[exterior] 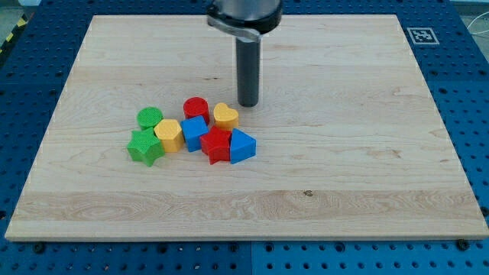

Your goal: Move your arm towards center left

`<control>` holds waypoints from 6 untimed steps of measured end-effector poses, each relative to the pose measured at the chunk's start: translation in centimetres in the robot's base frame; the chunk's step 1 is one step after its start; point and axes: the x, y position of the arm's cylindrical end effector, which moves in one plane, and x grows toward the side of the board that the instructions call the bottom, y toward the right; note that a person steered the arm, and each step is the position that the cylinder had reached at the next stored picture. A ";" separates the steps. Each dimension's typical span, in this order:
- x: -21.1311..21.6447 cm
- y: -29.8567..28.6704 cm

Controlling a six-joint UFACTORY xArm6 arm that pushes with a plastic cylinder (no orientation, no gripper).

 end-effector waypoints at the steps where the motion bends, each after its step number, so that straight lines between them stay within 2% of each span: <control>1: -0.8 -0.6; 6: -2.5 -12.9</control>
